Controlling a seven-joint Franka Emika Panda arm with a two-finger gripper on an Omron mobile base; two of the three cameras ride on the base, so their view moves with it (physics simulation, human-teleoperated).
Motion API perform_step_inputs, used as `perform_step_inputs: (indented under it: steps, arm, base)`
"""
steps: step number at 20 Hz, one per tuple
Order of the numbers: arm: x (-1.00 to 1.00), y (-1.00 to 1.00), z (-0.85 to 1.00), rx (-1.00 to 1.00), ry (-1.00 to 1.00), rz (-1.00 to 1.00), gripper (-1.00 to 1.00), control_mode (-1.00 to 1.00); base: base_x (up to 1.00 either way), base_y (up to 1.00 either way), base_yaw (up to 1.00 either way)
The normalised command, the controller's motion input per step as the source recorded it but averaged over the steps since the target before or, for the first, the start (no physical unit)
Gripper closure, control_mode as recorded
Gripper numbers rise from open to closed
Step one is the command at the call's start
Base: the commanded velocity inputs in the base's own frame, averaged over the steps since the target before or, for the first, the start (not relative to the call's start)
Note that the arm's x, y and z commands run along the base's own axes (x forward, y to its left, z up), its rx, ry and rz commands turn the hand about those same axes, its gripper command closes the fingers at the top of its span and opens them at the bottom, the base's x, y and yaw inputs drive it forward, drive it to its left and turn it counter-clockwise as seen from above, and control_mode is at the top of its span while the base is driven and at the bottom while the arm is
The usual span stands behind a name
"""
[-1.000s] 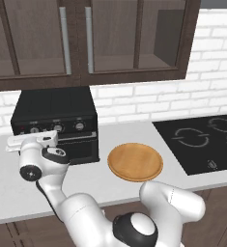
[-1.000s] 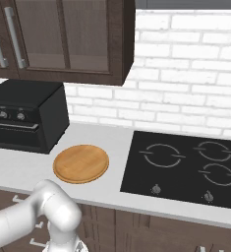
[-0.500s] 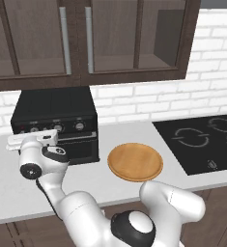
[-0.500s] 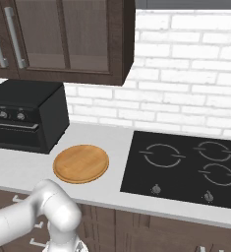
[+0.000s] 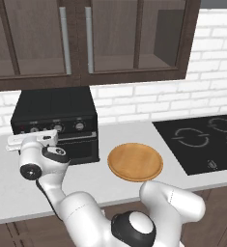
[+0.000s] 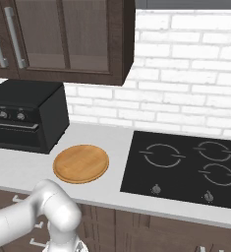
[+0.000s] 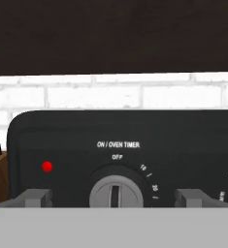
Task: Pick up the kebab skewer and baguette bread, and place them inside the toaster oven. Close the toaster oven door and start by setting the timer.
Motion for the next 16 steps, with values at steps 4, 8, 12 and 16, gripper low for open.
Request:
perform_step_inputs:
  steps: [4, 8, 12, 16]
  arm:
    - [0.00, 0.00, 0.00, 0.00, 0.00, 0.00, 1.00, -1.00]
    - [0.00, 0.00, 0.00, 0.00, 0.00, 0.00, 1.00, -1.00]
    - [0.00, 0.00, 0.00, 0.00, 0.00, 0.00, 1.00, -1.00]
    - [0.00, 0.00, 0.00, 0.00, 0.00, 0.00, 1.00, -1.00]
  base:
    - [0.00, 0.00, 0.00]
    - [0.00, 0.00, 0.00]
    - [0.00, 0.00, 0.00]
    - [0.00, 0.00, 0.00]
